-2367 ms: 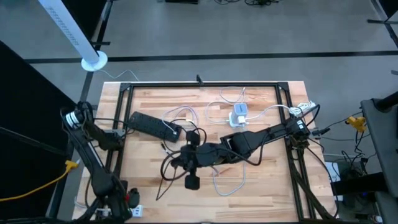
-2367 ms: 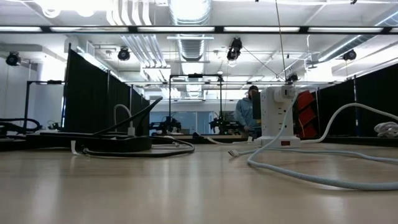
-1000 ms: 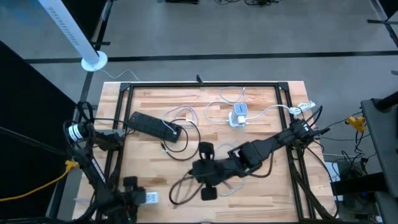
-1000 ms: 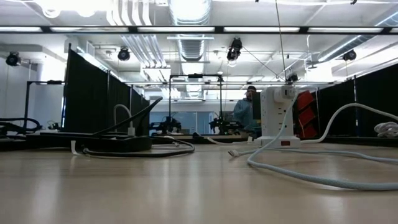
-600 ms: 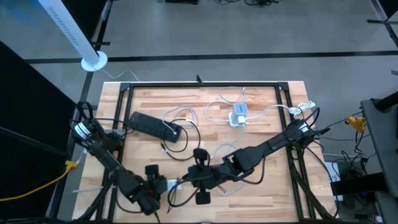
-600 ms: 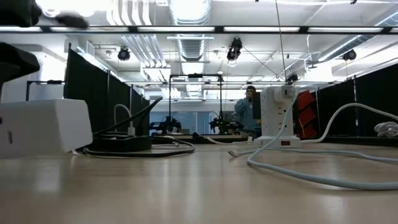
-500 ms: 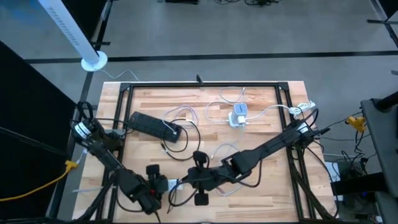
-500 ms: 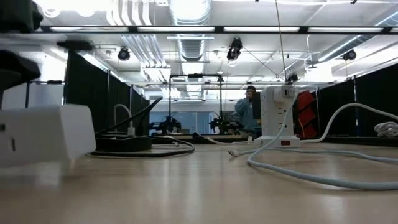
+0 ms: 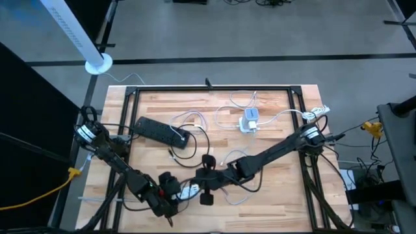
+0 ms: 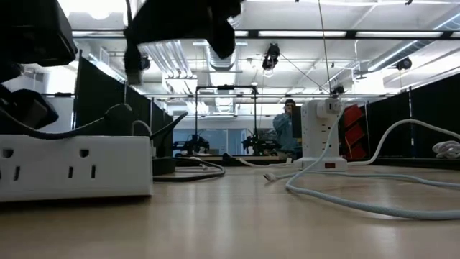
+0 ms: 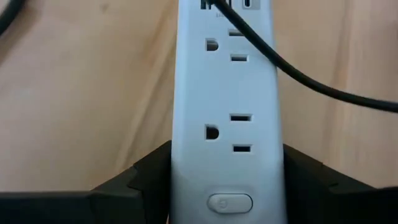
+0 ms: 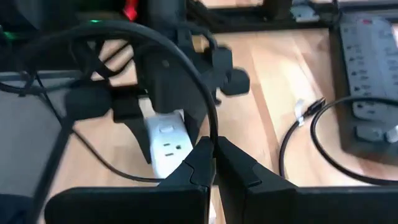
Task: Insert USB
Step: Insert the black charger cable into the bottom white outlet extension
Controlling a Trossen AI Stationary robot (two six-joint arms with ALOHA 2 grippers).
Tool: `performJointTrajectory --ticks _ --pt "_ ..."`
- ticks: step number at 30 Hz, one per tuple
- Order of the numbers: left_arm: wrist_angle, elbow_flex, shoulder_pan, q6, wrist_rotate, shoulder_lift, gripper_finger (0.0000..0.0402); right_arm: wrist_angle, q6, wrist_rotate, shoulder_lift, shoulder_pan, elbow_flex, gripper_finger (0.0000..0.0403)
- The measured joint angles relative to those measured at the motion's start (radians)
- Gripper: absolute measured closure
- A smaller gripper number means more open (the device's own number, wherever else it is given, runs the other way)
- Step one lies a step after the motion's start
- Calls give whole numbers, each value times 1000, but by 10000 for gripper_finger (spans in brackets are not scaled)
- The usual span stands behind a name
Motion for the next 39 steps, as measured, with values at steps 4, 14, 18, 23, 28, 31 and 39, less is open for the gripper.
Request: performJointTrajectory --ticks 4,14,18,23,28,31,39 --pt "-7 -3 0 -7 -18 1 197 30 -4 -13 31 5 -10 403" --pt "-27 -2 -1 -7 -19 3 197 87 6 -24 118 19 -11 403" --pt "-30 -2 -9 -8 -16 4 197 84 -43 -23 118 18 -11 403" --pt "-36 -3 -29 -8 -18 4 197 73 -89 -33 114 16 -12 403" --pt "-40 -4 -54 3 -18 4 197 92 -121 -63 116 16 -17 403" --pt "-42 -4 -58 14 -17 3 197 123 -143 -84 117 16 -19 403" --pt "-41 -4 -60 63 -14 3 197 240 -176 -106 117 16 -59 403"
